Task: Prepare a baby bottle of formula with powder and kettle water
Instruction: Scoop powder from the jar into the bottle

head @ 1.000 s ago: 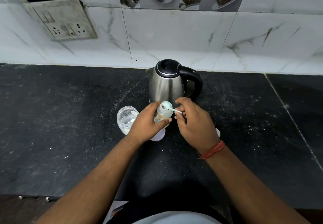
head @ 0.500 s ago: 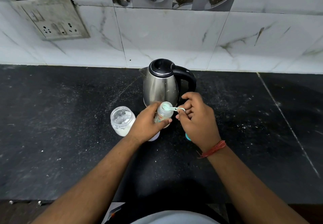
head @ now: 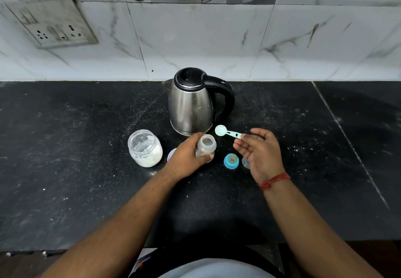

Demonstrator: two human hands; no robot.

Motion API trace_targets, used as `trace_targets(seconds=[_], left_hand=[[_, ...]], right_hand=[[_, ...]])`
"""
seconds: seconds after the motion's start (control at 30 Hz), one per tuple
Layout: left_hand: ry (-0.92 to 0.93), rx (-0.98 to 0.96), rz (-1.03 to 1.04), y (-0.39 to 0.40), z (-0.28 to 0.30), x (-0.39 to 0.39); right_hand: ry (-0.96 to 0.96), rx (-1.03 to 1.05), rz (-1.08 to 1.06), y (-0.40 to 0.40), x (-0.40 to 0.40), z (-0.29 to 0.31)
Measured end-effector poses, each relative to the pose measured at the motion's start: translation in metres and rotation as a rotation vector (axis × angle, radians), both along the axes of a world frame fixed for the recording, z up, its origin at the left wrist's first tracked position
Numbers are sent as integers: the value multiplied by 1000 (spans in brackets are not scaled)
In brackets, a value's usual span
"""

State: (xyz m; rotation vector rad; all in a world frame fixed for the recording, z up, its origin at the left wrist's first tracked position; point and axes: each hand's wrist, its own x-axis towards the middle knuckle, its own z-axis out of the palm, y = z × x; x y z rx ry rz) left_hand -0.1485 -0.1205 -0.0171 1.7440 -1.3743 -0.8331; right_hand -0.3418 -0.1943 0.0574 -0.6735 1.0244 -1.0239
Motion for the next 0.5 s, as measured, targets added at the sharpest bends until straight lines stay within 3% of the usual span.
trace_targets(seconds=[0.17,0.5], left_hand=[[-7,38,-13,-4,-9,-8],[-45,64,-30,-2,-20,-12]], right_hand=[[-118,99,-34,-2,-5,-2],[-55,100,-2,-5,-5,-2]])
